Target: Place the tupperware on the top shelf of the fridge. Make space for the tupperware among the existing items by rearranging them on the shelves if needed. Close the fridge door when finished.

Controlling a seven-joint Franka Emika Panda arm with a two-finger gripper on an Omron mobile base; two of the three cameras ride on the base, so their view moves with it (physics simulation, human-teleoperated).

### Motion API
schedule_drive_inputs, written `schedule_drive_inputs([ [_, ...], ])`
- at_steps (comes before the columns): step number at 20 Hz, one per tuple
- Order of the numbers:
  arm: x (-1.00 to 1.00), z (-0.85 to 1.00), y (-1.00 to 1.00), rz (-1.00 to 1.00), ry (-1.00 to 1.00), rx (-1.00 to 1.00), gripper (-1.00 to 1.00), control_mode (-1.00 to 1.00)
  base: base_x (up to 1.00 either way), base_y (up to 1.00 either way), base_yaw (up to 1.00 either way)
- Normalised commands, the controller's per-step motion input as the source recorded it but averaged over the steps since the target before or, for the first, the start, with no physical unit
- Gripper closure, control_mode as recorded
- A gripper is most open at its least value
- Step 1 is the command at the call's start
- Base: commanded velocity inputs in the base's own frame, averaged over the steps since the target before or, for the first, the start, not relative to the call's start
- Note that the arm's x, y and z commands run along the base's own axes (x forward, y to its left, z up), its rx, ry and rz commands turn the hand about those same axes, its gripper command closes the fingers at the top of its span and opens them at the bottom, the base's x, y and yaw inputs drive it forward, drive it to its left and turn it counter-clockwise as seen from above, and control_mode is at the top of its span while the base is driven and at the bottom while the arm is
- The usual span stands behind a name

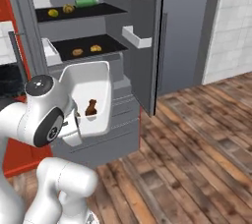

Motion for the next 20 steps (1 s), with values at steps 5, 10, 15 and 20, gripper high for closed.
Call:
schedule_drive_inputs([
  [5,0.0,0.0,0.0,0.0,0.0,0.0,1.0,1.0,0.39,-0.32,0.25],
  [10,0.0,0.0,0.0,0.0,0.0,0.0,1.0,1.0,0.44,-0.52,0.47],
  [15,0.0,0.0,0.0,0.0,0.0,0.0,1.0,1.0,0.47,-0.68,0.43],
  [20,0.0,0.0,0.0,0.0,0.0,0.0,1.0,1.0,0.79,-0.19,0.27],
])
